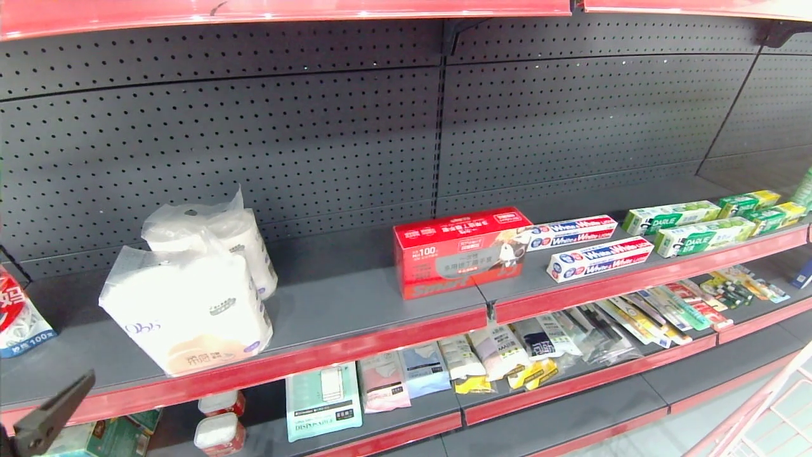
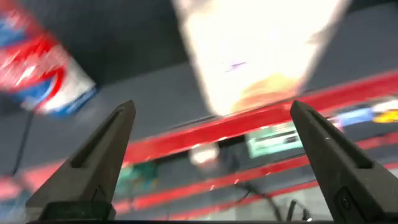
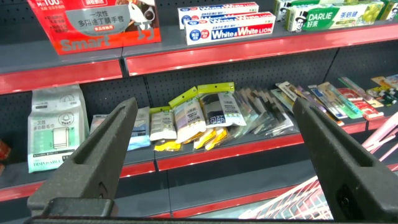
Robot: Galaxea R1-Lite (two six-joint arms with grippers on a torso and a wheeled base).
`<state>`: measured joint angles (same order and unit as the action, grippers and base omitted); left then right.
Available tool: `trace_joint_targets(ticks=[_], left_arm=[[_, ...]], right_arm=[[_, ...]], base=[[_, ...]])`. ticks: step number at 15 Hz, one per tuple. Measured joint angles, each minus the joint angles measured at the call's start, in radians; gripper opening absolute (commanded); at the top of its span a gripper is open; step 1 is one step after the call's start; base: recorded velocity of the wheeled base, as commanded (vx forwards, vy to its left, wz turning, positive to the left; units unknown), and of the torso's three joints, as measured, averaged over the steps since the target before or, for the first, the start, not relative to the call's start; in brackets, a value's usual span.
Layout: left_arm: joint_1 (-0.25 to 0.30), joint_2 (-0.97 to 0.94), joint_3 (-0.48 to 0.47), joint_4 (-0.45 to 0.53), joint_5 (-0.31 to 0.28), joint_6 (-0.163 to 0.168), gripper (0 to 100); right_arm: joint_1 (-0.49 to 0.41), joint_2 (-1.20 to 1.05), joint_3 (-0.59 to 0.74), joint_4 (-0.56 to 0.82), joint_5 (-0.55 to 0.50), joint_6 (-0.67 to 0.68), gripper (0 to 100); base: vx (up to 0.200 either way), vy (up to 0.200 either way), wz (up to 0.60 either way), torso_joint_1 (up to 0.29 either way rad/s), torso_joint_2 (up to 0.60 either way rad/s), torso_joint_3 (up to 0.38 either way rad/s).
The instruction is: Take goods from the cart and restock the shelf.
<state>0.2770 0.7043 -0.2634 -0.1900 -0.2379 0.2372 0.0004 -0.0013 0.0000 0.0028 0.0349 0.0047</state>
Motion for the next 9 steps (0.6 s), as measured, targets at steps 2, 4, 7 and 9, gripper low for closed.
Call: trace_joint_targets(ticks=[2,4,7,9], left_arm=[[-0.058,-0.157,0.044,0.037,-0.079,-0.006,100],[-0.091,-0.312,0.098,0.101,-0.084,-0.019,100],[-0.101,-0.51,0.169,0.213,0.289,-0.061,100],[-0.102,-0.566,0.2,0.248,0.429,-0.117,100]], right_arm=[[0.0,0.0,0.0,0.0,0.0,0.0,100],[0.0,0.0,0.0,0.0,0.0,0.0,100],[0.0,0.0,0.0,0.0,0.0,0.001,100],[0.0,0.0,0.0,0.0,0.0,0.001,100]], base=[[0.0,0.0,0.0,0.0,0.0,0.0],[0.0,0.0,0.0,0.0,0.0,0.0],[0.0,0.0,0.0,0.0,0.0,0.0],[0.0,0.0,0.0,0.0,0.0,0.0]])
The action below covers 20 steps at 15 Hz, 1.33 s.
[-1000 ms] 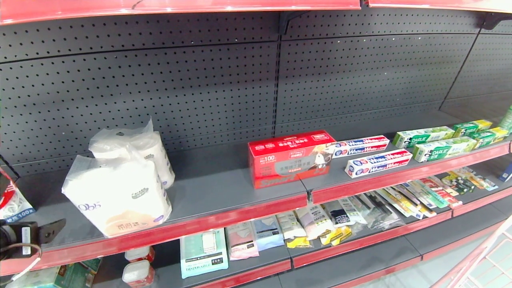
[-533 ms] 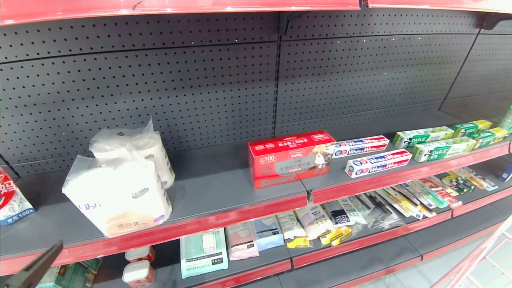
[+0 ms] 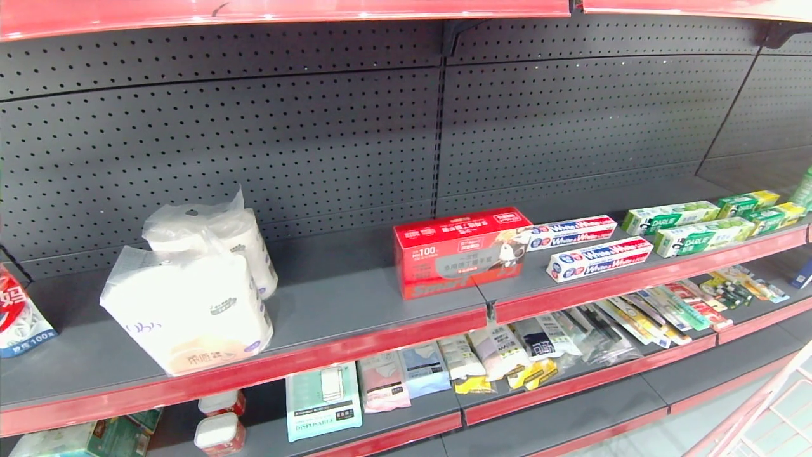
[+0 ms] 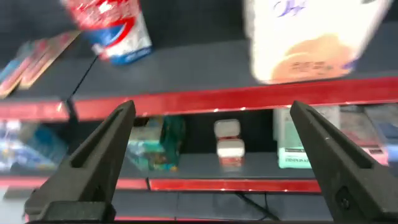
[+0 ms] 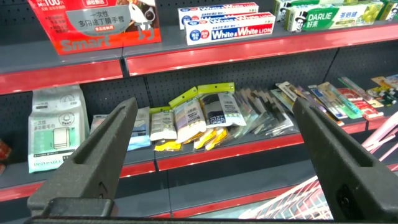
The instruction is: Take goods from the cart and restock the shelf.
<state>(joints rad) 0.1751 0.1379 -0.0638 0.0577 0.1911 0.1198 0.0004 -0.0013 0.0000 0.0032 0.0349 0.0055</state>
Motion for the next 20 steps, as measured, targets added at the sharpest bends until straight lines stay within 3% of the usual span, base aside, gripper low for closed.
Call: trace_joint_targets(ticks=[2,5,10,17,20], left_arm=[[-0.007,-0.022,0.009,0.002,-0.028,-0.009,100],[-0.072,-0.039,0.014,-0.001,-0.18,-0.013,100],[-0.101,-0.053,0.016,-0.002,-0.163,-0.024,100],[-0.102,-0.055,0.014,-0.004,-0.162,-0.022,100],[-0.102,-0.055,0.015,-0.004,-0.162,-0.022,100]], right_arm=[[0.0,0.0,0.0,0.0,0.0,0.0,100],[0.0,0.0,0.0,0.0,0.0,0.0,100],[0.001,0.0,0.0,0.0,0.001,-0.003,100],[0.001,0.0,0.0,0.0,0.002,-0.003,100],[0.001,0.0,0.0,0.001,0.002,-0.003,100]], base=[[0.0,0.0,0.0,0.0,0.0,0.0],[0.0,0.0,0.0,0.0,0.0,0.0],[0.0,0.0,0.0,0.0,0.0,0.0],[0.0,0.0,0.6,0.004,0.0,0.001],[0.0,0.0,0.0,0.0,0.0,0.0]])
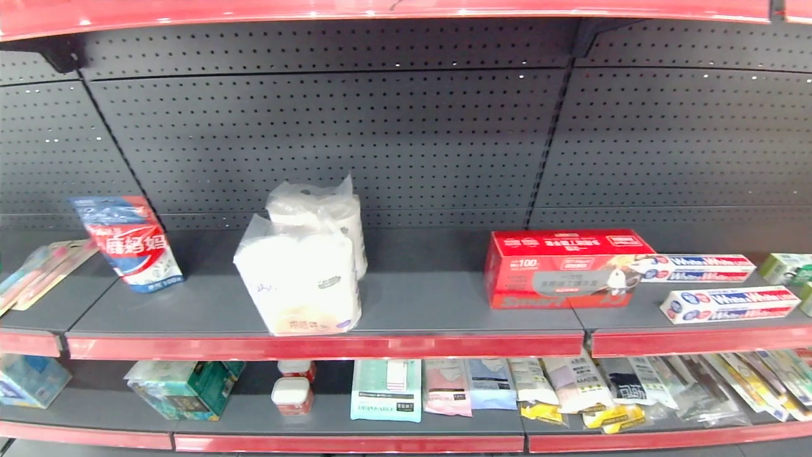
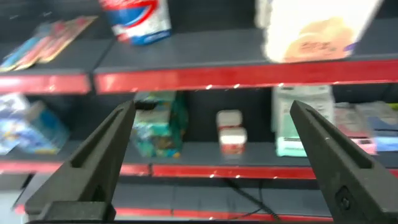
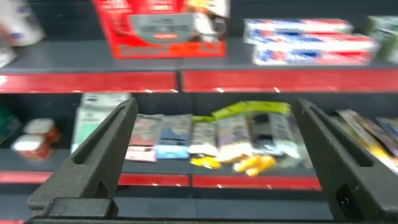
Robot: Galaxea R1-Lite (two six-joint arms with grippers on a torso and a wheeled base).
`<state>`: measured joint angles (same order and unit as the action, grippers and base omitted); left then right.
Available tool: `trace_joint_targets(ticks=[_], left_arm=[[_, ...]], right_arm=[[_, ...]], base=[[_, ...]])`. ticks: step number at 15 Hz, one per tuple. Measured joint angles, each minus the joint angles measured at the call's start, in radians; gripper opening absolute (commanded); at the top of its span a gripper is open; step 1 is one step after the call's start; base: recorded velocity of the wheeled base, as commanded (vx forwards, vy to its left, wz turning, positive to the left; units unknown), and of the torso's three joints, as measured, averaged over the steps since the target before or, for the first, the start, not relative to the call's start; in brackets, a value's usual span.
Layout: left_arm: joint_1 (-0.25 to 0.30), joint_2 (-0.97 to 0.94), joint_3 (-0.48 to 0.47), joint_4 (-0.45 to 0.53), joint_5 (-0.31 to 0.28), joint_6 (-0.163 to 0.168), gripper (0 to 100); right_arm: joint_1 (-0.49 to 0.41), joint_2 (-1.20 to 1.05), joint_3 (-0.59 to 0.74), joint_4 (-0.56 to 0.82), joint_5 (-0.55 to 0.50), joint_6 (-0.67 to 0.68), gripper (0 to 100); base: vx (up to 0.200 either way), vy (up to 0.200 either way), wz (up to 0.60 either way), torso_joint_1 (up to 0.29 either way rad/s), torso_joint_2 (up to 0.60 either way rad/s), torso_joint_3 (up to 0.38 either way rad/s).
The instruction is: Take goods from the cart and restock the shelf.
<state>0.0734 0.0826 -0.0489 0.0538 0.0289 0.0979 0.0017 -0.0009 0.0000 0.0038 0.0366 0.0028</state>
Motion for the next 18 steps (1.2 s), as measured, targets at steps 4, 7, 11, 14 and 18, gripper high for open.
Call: trace_joint_targets(ticks=[4,7,11,14,18], left_arm=[[0.0,0.0,0.001,0.001,0.0,-0.001,100],[0.0,0.001,0.001,0.001,-0.01,-0.002,100],[-0.001,0.001,0.001,0.001,-0.012,-0.003,100],[-0.002,0.001,0.001,0.001,-0.007,-0.003,100],[-0.002,0.001,0.001,0.001,-0.002,-0.003,100]], right_arm=[[0.0,0.0,0.0,-0.001,0.0,-0.001,100],[0.0,0.0,0.0,-0.001,0.0,-0.001,100],[0.0,0.0,0.0,-0.001,-0.001,-0.001,100],[0.0,0.0,0.0,-0.001,-0.001,-0.001,100],[0.0,0.0,0.0,-0.001,0.0,0.0,100]], base=[[0.0,0.0,0.0,0.0,0.0,0.0],[0.0,0.0,0.0,0.0,0.0,0.0],[0.0,0.0,0.0,0.0,0.0,0.0],[0.0,0.0,0.0,0.0,0.0,0.0],[0.0,0.0,0.0,0.0,0.0,0.0]])
